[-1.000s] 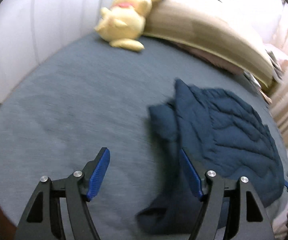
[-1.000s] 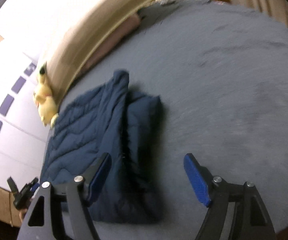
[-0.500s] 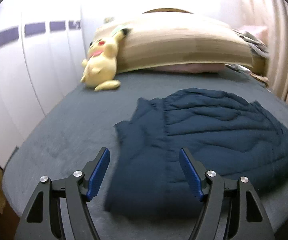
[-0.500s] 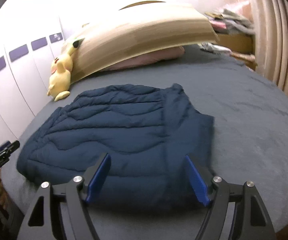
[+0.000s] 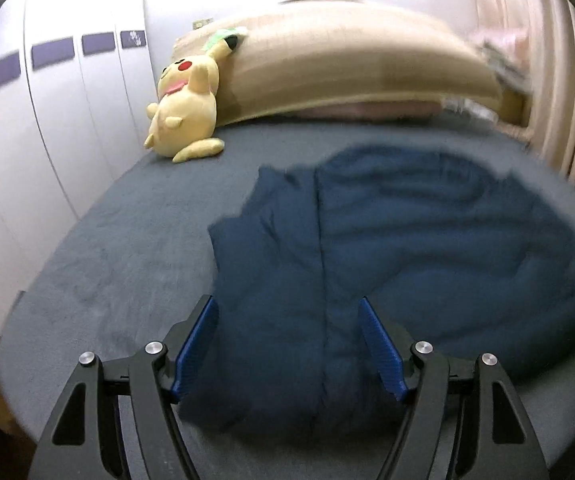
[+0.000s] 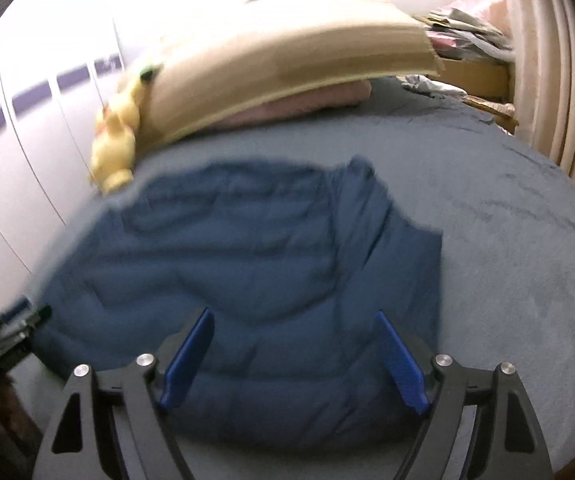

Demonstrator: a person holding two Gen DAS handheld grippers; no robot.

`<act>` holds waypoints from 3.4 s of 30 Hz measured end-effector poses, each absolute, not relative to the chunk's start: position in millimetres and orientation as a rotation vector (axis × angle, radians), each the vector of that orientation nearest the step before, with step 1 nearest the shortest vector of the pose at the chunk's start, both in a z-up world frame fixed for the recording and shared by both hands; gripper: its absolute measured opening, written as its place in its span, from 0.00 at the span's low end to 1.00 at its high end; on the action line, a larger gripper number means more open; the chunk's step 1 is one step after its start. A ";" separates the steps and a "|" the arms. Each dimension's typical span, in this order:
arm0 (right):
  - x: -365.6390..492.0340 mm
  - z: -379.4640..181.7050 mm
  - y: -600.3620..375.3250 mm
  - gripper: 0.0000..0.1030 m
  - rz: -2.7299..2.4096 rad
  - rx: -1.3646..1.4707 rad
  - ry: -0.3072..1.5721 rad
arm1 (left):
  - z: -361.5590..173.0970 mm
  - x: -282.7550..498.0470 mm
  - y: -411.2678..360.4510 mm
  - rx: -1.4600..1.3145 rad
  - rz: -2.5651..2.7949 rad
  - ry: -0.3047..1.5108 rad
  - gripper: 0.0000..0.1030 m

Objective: Fold large clothes

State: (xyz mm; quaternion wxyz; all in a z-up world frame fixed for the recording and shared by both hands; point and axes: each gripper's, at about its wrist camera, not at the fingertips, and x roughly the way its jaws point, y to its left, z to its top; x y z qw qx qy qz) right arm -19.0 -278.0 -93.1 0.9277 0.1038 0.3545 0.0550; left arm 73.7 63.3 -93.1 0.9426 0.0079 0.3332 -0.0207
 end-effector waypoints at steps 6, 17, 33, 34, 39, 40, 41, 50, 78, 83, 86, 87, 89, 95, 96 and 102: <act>58.5 -73.1 -351.3 0.82 0.163 0.392 0.790 | -70.4 158.5 104.0 -0.134 -0.120 0.741 0.78; 188.9 -133.1 -386.8 0.82 0.249 0.566 1.034 | -109.0 300.4 101.9 -0.276 -0.243 1.015 0.78; 236.0 -117.8 -351.9 0.11 0.194 0.404 0.997 | -137.0 326.2 88.3 -0.226 -0.140 1.041 0.11; 241.6 -126.9 -349.0 0.11 0.181 0.385 1.027 | -143.0 328.3 90.4 -0.254 -0.134 1.057 0.11; 238.1 -143.6 -340.2 0.16 0.190 0.422 1.052 | -141.0 322.4 83.6 -0.236 -0.104 1.049 0.14; 233.2 -140.1 -345.7 0.19 0.188 0.453 1.050 | -134.2 316.6 82.7 -0.232 -0.107 1.035 0.14; 225.6 -134.3 -353.5 0.29 0.194 0.474 1.037 | -125.8 309.3 81.8 -0.234 -0.110 1.018 0.18; 95.9 -79.0 -367.4 0.86 0.219 0.550 0.824 | -57.9 185.7 81.7 -0.112 -0.125 0.775 0.67; -10.9 -102.1 -333.4 0.62 0.025 0.502 0.642 | -112.3 60.6 129.5 -0.430 -0.040 0.788 0.71; -28.9 -113.0 -245.4 0.77 0.028 0.206 0.649 | -136.7 73.0 103.3 -0.235 0.071 0.909 0.71; -8.2 -155.3 -226.7 0.76 -0.025 0.104 0.811 | -131.4 67.5 104.4 -0.232 0.113 0.905 0.71; -14.7 -154.3 -232.6 0.76 -0.043 0.111 0.797 | -125.7 63.4 105.1 -0.223 0.128 0.893 0.71; -24.8 -134.6 -228.8 0.77 -0.089 0.093 0.730 | -111.4 51.3 105.7 -0.202 0.141 0.855 0.71; -66.1 -83.5 -206.8 0.84 -0.072 0.083 0.605 | -75.1 24.2 91.2 -0.182 0.134 0.765 0.76; -69.7 -81.4 -200.7 0.84 -0.053 0.077 0.616 | -70.3 22.4 86.3 -0.178 0.121 0.762 0.76; -97.4 -78.8 -194.9 0.84 -0.009 0.164 0.652 | -49.5 0.1 60.5 -0.154 0.053 0.746 0.76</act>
